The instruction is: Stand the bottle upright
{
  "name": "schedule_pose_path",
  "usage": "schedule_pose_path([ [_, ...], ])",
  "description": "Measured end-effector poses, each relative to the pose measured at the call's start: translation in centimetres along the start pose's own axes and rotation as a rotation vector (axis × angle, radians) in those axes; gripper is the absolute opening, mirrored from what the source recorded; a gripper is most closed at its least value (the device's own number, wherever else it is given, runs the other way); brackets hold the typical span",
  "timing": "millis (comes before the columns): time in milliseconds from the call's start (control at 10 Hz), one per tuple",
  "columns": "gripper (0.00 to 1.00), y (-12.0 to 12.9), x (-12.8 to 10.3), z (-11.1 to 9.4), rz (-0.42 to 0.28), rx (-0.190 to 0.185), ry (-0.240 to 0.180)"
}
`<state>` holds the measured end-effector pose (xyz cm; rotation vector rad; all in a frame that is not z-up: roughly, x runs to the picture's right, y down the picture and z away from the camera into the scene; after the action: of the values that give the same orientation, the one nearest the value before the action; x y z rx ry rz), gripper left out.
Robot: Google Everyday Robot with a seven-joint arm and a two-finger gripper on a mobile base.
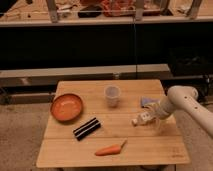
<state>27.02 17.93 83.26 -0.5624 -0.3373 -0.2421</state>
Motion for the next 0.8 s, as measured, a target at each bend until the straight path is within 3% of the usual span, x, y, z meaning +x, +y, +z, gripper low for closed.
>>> schedule_pose_path([
  [200,0.80,-0.3,-0.3,0.3,-0.022,-0.038,0.056],
  [400,0.80,-0.7,-0.9,0.9,-0.042,-0.069,0.080],
  [800,0.80,-0.9,-1.5,2.5,-0.068,-0.093,0.144],
])
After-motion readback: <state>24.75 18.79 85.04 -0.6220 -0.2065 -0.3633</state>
